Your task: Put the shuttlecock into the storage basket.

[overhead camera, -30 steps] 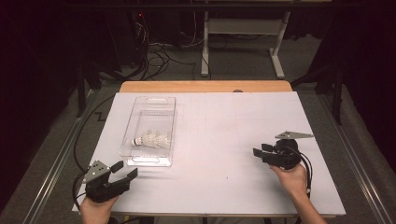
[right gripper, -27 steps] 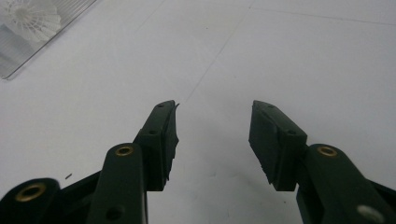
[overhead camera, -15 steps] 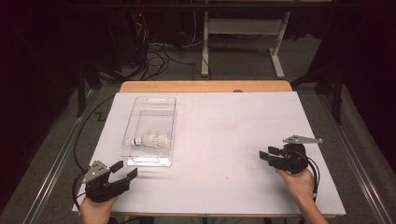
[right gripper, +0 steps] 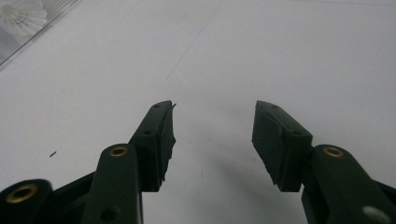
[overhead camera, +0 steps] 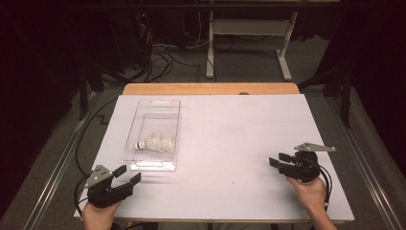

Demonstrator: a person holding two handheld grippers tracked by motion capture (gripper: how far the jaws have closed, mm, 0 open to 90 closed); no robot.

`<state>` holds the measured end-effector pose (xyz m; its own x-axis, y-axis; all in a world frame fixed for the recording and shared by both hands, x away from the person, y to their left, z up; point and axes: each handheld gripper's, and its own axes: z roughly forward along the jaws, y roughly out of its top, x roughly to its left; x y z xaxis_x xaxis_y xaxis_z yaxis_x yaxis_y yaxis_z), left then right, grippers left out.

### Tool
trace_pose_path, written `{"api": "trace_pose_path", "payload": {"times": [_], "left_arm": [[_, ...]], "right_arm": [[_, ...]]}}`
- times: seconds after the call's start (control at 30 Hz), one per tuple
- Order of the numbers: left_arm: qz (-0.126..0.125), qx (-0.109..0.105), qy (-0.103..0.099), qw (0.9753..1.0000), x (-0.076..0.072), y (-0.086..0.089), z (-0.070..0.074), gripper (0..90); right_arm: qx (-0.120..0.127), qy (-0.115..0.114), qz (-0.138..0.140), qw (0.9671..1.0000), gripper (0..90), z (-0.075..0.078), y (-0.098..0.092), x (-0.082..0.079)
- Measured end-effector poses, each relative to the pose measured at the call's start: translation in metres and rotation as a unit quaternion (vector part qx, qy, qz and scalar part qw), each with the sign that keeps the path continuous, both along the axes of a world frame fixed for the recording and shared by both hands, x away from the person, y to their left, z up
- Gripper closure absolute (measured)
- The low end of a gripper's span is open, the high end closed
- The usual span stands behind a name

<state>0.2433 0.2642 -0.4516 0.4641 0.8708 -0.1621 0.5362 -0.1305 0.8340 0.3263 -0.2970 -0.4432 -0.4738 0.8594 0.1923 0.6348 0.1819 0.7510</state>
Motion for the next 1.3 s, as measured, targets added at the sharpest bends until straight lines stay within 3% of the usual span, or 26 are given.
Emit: {"api": "trace_pose_path", "payload": {"times": [0.53,1.3], "left_arm": [[-0.001,-0.001,0.0,1.0,0.0,-0.001,0.0,35.3],[-0.001,-0.003,0.001,1.0,0.0,0.0,0.0,35.2]], "right_arm": [[0.002,0.0,-0.009,1.0,46.5,-0.007,-0.012,-0.01],[0.009,-0.022,-0.022,0.9995,41.4,-0.013,-0.025,-0.027]]}}
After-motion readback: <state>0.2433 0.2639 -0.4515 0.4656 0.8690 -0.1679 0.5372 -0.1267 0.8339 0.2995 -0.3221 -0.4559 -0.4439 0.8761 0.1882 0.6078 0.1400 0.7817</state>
